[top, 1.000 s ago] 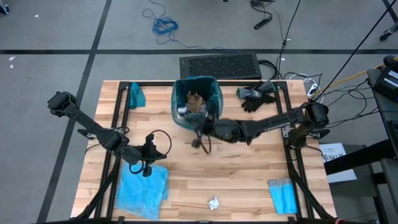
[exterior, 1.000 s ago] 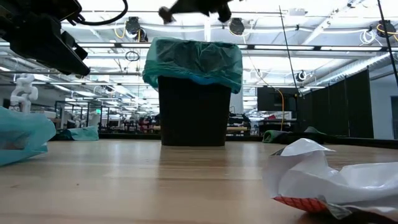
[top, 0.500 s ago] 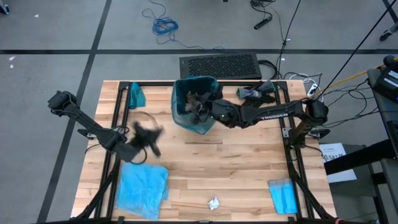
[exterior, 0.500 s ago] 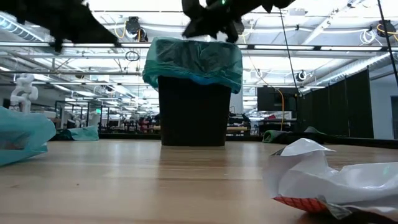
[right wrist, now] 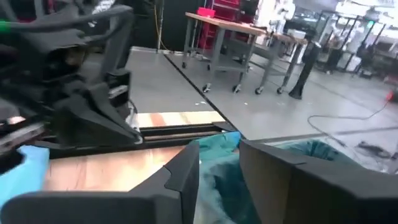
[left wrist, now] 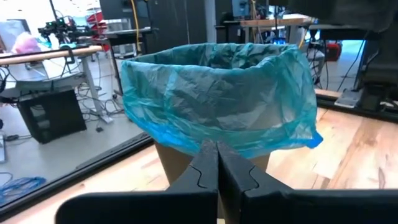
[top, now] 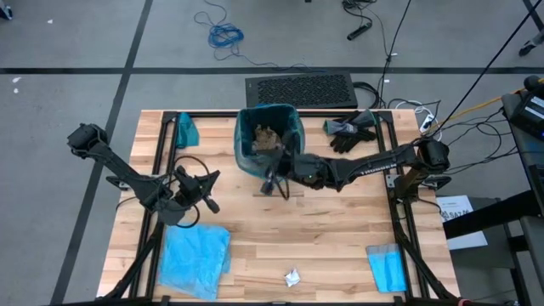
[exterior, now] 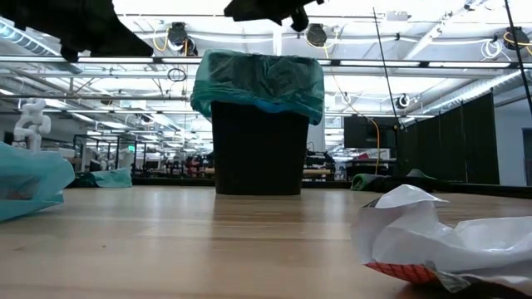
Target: Place trash/remove bag and relplace
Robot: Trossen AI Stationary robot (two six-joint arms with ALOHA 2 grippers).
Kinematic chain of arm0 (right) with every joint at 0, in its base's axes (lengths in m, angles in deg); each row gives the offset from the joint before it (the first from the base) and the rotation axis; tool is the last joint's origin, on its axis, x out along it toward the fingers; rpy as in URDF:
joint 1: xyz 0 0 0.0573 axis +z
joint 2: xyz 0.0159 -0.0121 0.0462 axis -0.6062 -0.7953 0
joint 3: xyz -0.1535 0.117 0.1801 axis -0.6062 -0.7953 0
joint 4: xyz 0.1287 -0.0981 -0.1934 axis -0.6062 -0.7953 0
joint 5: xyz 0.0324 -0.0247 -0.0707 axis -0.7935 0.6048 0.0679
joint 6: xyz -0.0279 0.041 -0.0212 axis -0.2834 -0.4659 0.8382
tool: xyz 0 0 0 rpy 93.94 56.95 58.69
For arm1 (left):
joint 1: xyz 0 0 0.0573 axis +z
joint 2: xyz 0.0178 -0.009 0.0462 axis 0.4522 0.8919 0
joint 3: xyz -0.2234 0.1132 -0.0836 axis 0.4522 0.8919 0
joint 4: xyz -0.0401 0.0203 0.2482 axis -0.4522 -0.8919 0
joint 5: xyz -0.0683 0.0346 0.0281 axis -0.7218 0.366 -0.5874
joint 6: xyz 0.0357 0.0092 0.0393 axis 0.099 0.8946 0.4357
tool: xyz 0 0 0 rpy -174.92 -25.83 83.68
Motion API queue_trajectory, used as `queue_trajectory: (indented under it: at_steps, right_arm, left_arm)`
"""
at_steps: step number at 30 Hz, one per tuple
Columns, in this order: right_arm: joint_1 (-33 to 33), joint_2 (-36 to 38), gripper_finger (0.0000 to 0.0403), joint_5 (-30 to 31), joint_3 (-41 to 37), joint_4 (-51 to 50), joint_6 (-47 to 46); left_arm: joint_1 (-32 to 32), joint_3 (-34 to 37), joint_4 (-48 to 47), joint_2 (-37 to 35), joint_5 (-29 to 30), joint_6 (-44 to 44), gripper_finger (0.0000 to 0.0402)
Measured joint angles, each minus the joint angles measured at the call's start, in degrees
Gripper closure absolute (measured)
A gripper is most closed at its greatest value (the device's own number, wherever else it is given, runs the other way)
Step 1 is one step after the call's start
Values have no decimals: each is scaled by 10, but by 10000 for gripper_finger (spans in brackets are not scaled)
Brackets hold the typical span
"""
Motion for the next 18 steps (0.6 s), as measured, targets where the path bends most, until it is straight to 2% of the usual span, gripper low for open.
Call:
queue_trajectory:
  at_steps: [3,6,9,13,15,18]
  right_arm:
    - [6,0,289,31,0,-11,0]
    - [30,10,289,-2,0,-61,-45]
    - [84,16,289,-29,1,-177,-113]
    - [153,10,289,-30,-1,-345,-241]
    - [190,7,289,-38,-1,-394,-296]
    - [247,-8,289,-61,-15,-408,-342]
  left_arm:
    - [0,0,0,0,-4,0,402]
    - [0,0,0,0,-20,0,402]
    - [0,0,0,0,-35,13,402]
    - [0,0,0,0,-54,12,402]
    - [0,0,0,0,-67,15,402]
    - [0,0,1,0,-90,18,402]
